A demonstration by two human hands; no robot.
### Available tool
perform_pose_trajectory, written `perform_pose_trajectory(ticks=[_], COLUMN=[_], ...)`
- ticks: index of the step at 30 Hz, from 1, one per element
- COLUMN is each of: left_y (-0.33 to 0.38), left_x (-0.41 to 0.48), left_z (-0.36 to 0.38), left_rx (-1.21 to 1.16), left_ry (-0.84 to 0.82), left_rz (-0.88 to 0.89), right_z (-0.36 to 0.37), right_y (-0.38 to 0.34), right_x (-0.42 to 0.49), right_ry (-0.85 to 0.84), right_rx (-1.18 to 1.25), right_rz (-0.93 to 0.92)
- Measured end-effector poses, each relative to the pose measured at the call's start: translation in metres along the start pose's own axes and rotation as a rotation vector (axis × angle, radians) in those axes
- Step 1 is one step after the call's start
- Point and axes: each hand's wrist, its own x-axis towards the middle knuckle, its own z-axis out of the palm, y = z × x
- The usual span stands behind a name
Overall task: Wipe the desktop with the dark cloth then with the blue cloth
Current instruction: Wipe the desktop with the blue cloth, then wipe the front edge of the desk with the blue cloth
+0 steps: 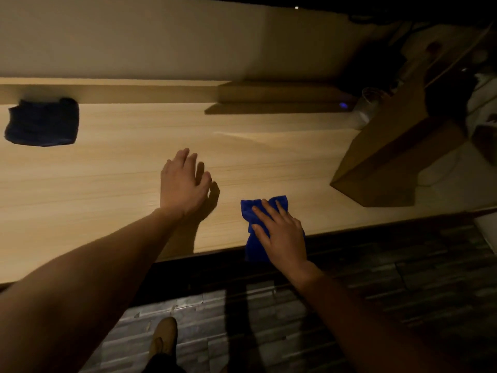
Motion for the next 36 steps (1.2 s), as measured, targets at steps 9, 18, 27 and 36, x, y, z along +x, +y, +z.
perform_pose_trajectory(ticks=[9,18,27,36], left_y=[0.062,0.039,-0.053,-0.225], left_x=[-0.129,-0.17,-0.164,-0.098], left_z=[-0.031,-0.122,-0.23,-0.312], left_rx=[-1.51,-1.68,-1.732,-1.247], left_ry=[-0.412,-0.324,-0.204,-0.132], left_rz=[-0.671,-0.786,-0.762,-0.769], right_z=[-0.061,-0.12,-0.117,-0.047], right_y=[-0.087,-0.177,-0.293,-0.461], right_x=[-0.043,-0.061,-0.018,0.059], right_ry=[-0.053,-0.038,-0.318,-0.238], right_rx=[0.058,0.317,1.236,1.116], right_rz=[-0.055,-0.259,0.383,0.287])
